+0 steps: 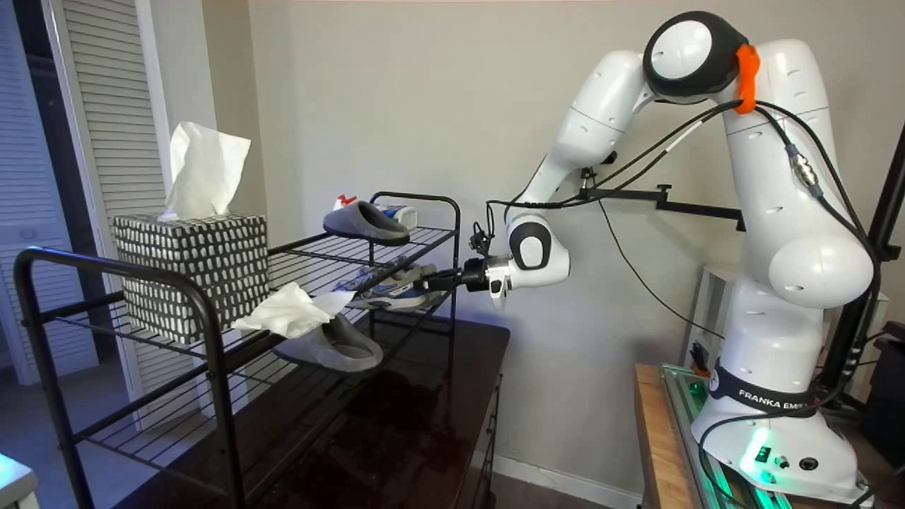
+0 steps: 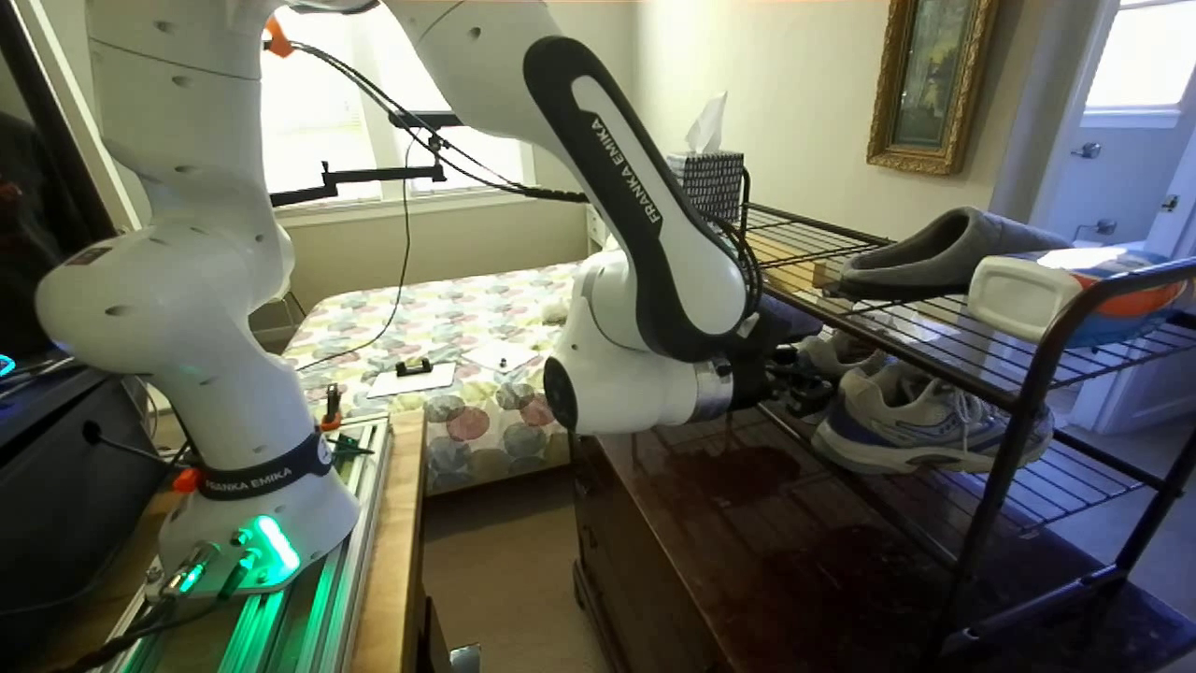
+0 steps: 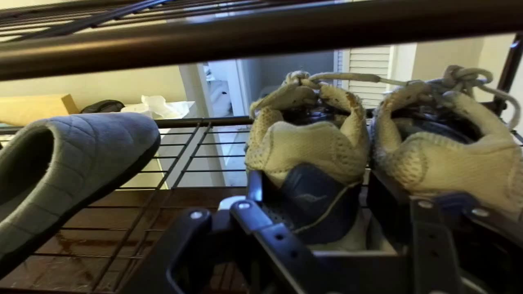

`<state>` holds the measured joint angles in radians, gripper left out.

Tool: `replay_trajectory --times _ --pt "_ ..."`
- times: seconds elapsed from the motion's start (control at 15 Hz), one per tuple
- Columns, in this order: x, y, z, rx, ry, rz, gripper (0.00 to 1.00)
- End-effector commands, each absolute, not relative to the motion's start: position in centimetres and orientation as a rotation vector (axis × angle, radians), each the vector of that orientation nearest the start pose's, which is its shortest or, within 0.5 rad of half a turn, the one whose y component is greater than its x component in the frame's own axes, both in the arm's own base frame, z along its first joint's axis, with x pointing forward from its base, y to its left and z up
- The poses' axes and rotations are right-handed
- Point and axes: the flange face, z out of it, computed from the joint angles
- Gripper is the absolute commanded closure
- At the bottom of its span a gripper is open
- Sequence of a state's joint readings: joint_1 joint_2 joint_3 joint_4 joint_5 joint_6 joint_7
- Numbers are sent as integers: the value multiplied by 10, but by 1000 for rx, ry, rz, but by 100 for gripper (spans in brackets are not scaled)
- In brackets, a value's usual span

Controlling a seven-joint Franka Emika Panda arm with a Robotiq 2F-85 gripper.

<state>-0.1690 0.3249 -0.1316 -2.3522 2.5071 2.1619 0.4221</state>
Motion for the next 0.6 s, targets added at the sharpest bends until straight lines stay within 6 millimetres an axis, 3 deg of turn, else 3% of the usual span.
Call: replay_trajectory --times 0.0,0.27,0.33,0.53 --pt "503 -128 191 -111 1852 196 58" --pt "501 -112 184 -139 1926 228 58" --pt "499 -108 184 -149 1944 235 8" --pt "493 -103 185 -160 1953 248 0"
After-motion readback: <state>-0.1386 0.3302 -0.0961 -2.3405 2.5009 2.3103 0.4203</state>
